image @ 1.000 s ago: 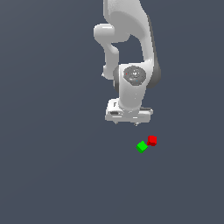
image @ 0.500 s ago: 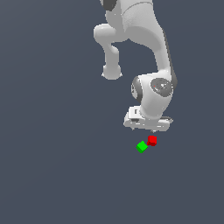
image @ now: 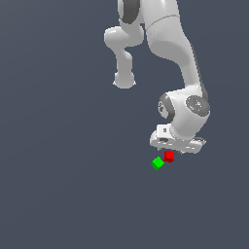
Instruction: Stack the red cube on top of the green cube.
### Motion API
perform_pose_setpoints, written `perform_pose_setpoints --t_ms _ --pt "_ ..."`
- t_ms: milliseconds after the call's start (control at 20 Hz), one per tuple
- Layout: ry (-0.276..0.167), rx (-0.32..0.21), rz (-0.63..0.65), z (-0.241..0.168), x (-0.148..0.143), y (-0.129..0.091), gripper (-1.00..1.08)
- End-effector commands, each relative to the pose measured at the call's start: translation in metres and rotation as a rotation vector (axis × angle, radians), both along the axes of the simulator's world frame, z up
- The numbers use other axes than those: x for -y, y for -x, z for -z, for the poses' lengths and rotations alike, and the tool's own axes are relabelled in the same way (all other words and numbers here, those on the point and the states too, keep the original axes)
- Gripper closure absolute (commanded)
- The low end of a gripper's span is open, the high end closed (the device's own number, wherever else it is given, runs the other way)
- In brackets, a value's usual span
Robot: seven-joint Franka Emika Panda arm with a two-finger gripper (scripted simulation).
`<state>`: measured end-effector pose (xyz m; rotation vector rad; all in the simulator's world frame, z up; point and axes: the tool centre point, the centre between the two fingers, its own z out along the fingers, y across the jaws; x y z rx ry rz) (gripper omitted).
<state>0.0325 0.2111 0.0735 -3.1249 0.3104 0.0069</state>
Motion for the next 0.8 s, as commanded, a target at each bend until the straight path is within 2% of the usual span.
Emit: perform_pose_setpoints --t_ms 0,500,750 --pt "0.001 0.003 0.008 0.002 -0.006 -0.004 -0.92" --pt "0.002 0.004 0.011 0.004 -0.010 -0.006 -0.92" --pt "0.002 0.004 0.011 0.018 -0.010 -0.005 -0.92"
